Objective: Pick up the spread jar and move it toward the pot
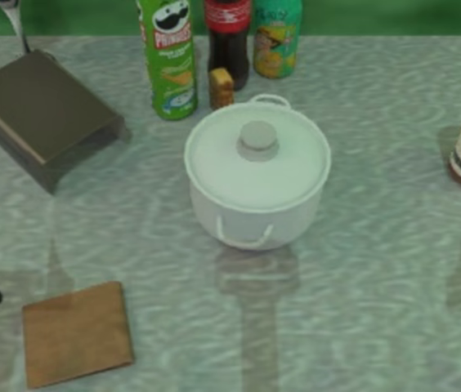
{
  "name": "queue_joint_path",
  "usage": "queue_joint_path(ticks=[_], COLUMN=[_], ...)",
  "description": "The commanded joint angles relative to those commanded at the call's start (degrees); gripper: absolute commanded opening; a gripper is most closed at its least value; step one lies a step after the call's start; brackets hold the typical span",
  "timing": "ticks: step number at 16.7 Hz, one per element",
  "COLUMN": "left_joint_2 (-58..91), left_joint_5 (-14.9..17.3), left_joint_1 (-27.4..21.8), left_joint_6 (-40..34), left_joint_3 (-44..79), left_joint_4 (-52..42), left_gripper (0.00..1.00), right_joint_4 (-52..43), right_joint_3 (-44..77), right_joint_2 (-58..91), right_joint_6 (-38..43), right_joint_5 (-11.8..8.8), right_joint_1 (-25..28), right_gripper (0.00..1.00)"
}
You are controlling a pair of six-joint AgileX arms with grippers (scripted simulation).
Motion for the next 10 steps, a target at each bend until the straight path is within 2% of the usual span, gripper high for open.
queue_joint_path(ticks=[5, 10], left_joint_2=[0.0, 0.0], left_joint_5=[0.0, 0.0], left_joint_1=[0.0, 0.0], left_joint_6=[0.0, 0.0], left_joint_3=[0.0, 0.0], left_joint_4=[0.0, 0.0], left_gripper=[1.0, 1.0], right_joint_4=[-0.89, -8.2], right_joint_3=[3.21, 18.59], right_joint_2=[1.78, 12.99], right_joint_6=[0.11, 0.24], right_joint_5=[0.09, 0.92], right_joint_1=[-0.15, -1.26], right_gripper=[1.0, 1.0])
